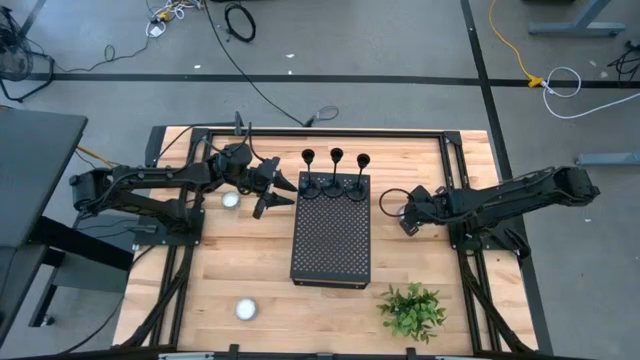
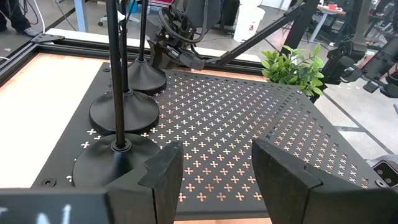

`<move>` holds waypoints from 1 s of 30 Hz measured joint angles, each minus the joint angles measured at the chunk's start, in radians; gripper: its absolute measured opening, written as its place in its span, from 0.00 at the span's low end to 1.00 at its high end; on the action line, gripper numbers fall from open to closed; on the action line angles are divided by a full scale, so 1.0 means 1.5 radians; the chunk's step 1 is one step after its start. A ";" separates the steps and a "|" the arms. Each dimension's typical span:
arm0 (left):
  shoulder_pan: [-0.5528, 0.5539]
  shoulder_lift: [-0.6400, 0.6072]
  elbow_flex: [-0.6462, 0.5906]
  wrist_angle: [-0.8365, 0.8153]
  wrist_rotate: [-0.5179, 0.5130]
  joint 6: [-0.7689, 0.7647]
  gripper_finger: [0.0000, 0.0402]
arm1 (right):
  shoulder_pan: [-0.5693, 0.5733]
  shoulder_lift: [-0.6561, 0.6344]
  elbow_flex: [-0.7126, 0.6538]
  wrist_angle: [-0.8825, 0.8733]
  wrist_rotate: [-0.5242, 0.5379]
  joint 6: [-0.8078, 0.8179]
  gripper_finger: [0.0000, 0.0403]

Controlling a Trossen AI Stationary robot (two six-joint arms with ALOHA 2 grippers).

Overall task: Pick & Place candle stick holders
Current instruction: Put the purple scented candle on the shelf

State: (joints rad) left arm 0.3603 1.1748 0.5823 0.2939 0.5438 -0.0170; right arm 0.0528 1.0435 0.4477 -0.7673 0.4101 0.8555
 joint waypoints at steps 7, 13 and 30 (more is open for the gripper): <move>0.000 0.000 0.000 0.000 0.000 0.000 0.48 | 0.000 0.000 0.000 -0.002 -0.014 -0.002 0.14; 0.000 0.000 0.000 0.000 0.000 -0.009 0.48 | 0.000 0.000 0.000 -0.002 -0.017 -0.005 0.06; 0.000 0.000 0.000 0.000 0.000 -0.012 0.48 | 0.000 0.000 0.000 -0.005 -0.026 -0.003 0.00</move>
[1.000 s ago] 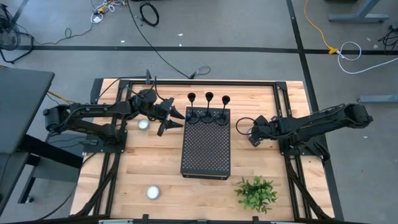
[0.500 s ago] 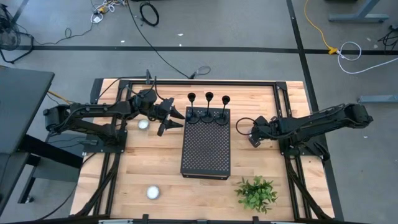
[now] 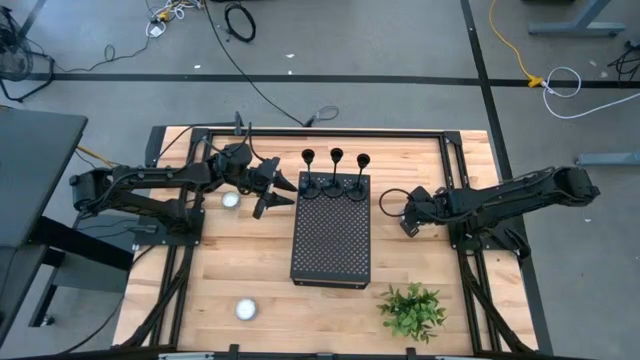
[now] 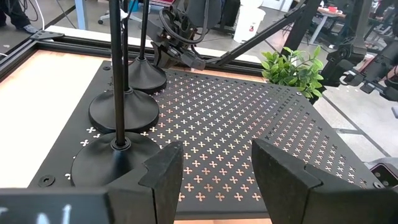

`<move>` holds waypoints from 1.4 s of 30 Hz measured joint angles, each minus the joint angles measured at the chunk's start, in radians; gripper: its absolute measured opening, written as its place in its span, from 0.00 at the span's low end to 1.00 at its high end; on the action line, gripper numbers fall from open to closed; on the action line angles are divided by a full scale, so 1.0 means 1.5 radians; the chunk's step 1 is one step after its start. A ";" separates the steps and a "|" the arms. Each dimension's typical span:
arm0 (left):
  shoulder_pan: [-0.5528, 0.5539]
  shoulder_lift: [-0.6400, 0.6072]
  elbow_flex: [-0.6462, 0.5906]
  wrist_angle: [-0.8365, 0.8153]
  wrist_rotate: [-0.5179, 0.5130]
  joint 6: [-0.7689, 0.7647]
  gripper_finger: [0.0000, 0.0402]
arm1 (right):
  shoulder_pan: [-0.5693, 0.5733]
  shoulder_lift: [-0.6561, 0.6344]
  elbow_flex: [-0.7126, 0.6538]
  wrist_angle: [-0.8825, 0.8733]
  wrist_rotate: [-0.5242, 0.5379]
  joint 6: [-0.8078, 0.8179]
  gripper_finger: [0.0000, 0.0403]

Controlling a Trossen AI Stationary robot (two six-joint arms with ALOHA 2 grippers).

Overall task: Pick & Place candle stick holders
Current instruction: Put the purple scented candle on the shelf

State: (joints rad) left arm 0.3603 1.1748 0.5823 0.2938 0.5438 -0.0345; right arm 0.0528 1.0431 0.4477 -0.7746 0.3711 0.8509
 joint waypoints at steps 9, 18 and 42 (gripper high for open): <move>0.000 0.000 0.000 0.000 0.000 0.000 0.48 | -0.001 0.000 0.065 -0.056 0.009 -0.032 0.00; 0.000 0.000 0.000 0.000 0.000 0.000 0.48 | 0.000 0.000 0.189 -0.143 0.002 -0.076 0.00; 0.000 0.000 0.000 0.000 0.000 -0.004 0.48 | 0.144 0.086 0.390 -0.300 -0.028 -0.017 0.00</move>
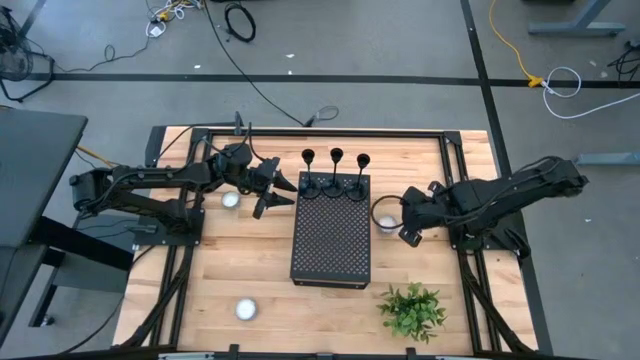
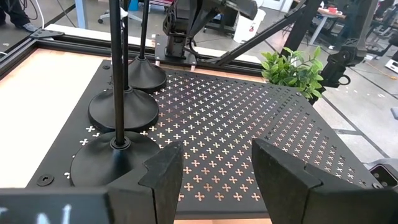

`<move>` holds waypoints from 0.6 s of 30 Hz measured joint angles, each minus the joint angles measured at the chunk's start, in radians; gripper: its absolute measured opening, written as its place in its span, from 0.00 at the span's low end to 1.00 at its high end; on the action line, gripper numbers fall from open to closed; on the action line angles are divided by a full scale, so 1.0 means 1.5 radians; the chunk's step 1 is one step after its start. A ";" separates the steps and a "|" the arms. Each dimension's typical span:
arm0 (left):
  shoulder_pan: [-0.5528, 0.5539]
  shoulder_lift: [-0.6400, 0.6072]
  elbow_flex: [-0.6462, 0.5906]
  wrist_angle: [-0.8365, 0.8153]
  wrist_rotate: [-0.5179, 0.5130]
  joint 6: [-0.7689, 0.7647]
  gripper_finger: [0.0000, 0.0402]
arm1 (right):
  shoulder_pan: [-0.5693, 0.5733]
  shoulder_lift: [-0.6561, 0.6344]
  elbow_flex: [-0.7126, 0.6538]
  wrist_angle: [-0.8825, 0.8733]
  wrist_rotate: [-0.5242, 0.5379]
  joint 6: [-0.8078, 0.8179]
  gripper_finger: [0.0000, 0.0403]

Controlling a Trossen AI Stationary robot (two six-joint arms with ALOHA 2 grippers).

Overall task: Pick & Place candle stick holders
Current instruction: Put the purple scented candle on the shelf

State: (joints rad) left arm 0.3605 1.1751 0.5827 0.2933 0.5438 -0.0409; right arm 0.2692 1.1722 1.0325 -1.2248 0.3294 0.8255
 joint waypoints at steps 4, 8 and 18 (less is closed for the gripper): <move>0.000 0.000 0.000 -0.001 0.002 -0.003 0.48 | 0.007 0.014 0.000 -0.004 0.004 0.022 0.00; 0.000 0.000 0.000 -0.001 0.002 -0.003 0.48 | 0.008 0.027 -0.015 0.019 -0.019 0.018 0.00; 0.000 0.000 0.000 -0.003 0.002 -0.005 0.48 | -0.005 0.040 -0.180 0.182 -0.023 0.050 0.16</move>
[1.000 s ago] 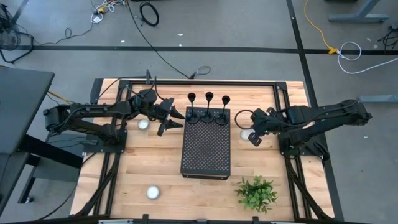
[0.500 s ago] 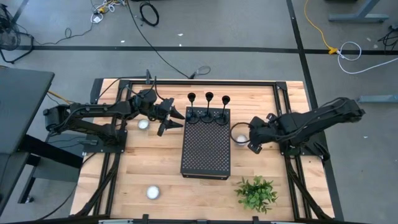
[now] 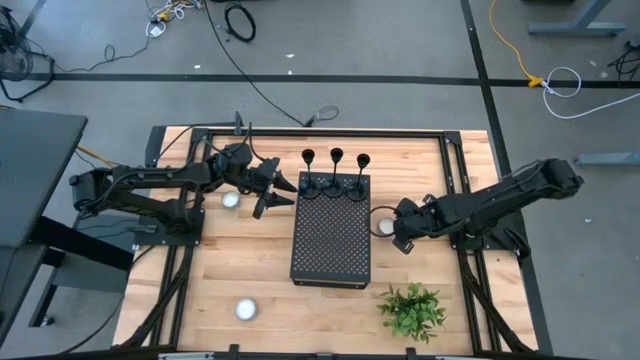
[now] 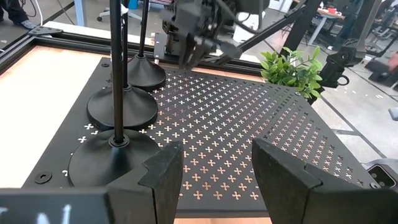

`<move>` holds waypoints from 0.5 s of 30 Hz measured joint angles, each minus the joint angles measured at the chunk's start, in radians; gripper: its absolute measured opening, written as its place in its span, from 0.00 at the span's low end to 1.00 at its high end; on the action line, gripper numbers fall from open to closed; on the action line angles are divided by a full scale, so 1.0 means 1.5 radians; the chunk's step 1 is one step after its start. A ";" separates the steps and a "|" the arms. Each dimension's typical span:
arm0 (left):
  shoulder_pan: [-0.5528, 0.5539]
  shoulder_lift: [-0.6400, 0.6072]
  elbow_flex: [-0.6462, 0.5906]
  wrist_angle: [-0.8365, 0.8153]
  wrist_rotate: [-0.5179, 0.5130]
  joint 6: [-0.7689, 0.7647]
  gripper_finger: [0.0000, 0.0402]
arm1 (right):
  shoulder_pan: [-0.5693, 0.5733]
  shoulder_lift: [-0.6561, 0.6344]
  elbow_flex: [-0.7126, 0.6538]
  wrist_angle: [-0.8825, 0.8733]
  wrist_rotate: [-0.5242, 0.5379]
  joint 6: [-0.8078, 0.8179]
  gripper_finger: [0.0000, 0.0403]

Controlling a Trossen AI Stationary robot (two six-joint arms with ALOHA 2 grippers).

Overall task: Pick & Place candle stick holders
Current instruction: Put the purple scented candle on the shelf

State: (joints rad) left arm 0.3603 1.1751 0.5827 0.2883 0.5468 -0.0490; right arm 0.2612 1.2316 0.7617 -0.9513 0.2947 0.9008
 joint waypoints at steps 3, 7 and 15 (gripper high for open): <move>0.000 0.000 0.000 0.000 0.000 0.000 0.48 | -0.012 0.000 -0.042 0.076 0.000 0.000 0.21; 0.000 0.000 0.000 -0.001 0.000 0.000 0.48 | -0.030 0.000 -0.078 0.129 0.001 0.007 0.28; 0.000 0.000 0.000 -0.001 0.000 0.000 0.48 | -0.062 0.000 -0.119 0.210 0.001 -0.001 0.31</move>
State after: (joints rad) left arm 0.3603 1.1751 0.5827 0.2871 0.5468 -0.0494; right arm 0.1676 1.2316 0.5828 -0.6365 0.2958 0.8999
